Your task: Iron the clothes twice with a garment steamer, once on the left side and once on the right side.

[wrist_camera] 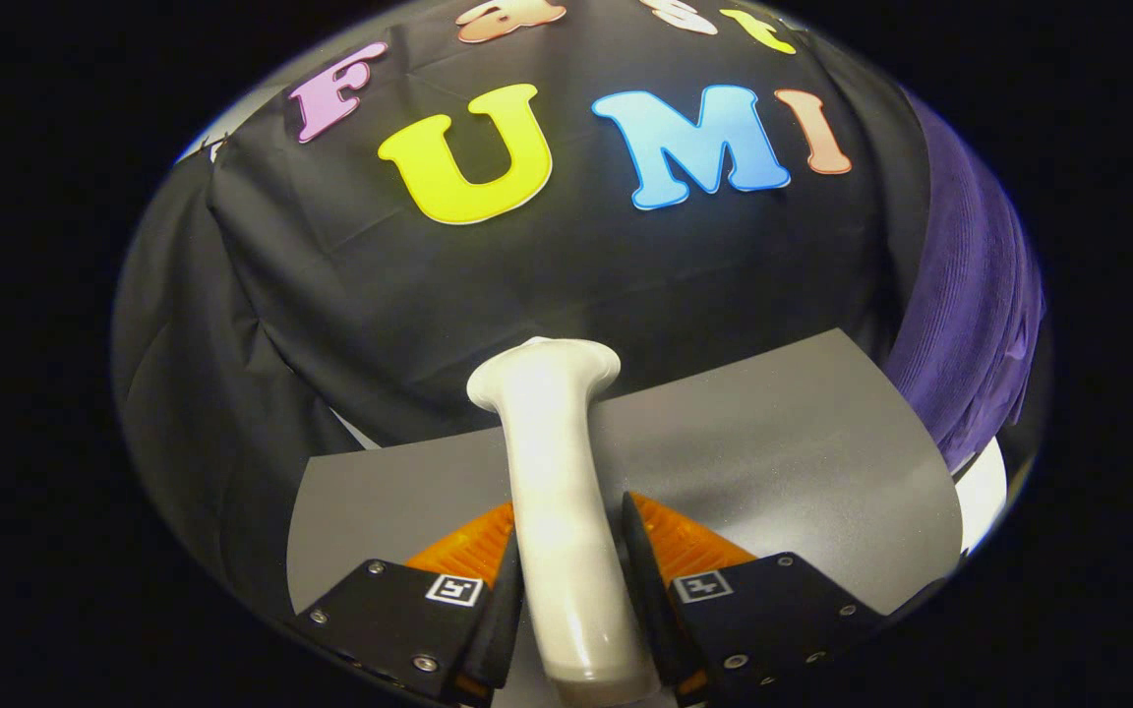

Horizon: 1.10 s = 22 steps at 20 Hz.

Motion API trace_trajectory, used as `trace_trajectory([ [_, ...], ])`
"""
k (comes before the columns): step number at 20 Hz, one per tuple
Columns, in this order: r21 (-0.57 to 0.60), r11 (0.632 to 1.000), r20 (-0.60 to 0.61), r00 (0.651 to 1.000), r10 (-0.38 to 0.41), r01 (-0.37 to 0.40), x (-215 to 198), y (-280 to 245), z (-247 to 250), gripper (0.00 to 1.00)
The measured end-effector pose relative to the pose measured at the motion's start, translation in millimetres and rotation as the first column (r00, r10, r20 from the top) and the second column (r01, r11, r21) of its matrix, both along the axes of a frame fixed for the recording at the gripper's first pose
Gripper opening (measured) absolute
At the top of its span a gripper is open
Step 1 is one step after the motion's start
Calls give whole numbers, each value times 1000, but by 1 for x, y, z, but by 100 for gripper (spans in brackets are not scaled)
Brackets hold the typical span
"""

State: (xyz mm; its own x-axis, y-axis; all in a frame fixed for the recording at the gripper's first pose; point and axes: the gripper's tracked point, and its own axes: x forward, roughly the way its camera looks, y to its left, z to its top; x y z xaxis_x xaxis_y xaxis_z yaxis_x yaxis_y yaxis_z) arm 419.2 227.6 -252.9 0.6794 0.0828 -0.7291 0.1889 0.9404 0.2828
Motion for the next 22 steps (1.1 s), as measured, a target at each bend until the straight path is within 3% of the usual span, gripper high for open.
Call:
trace_trajectory([
  [4, -13, 999, 5, 999, 35, -35, -2, 0, 1, 47],
  [8, -20, 1000, 11, 1000, 17, -17, -1, -2, 1, 42],
  [14, -119, 992, 32, 998, 54, -50, -9, -4, 8, 40],
  [22, -76, 996, 148, 987, 59, -48, -63, -24, 42, 40],
])
